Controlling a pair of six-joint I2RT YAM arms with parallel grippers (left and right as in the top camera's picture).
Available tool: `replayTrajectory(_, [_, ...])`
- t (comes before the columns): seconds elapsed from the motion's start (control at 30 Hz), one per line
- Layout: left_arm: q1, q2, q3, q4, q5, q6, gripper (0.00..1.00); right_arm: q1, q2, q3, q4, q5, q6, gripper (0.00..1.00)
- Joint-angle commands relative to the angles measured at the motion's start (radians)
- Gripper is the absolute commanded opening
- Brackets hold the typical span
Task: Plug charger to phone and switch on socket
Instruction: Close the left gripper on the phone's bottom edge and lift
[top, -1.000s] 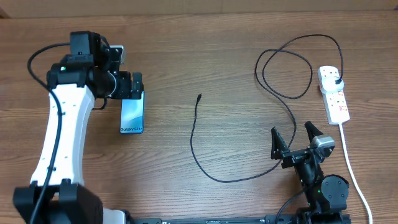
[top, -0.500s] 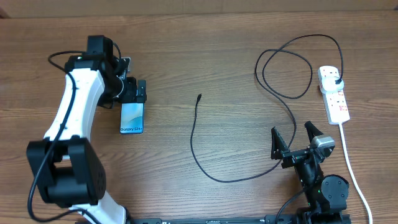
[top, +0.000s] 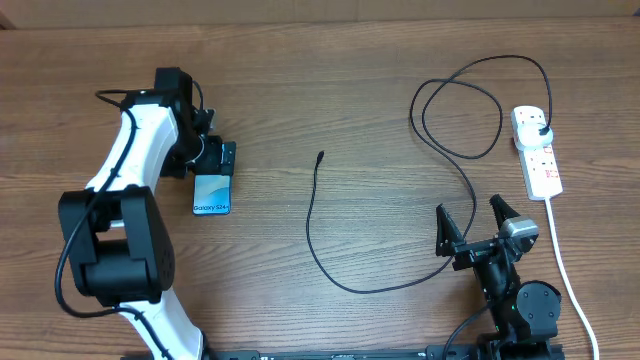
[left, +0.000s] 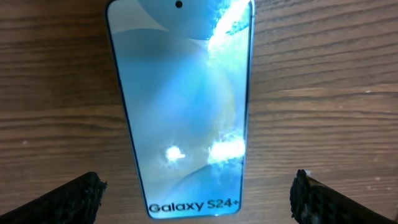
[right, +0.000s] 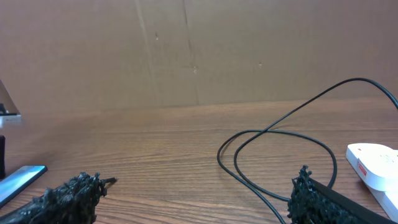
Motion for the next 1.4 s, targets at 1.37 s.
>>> replayTrajectory(1.37, [-0.034, 0.072, -0.126, 0.158, 0.032, 0.027, 0.91, 0.006, -0.010, -0.011, 0.003, -0.003, 0.003, 1.00])
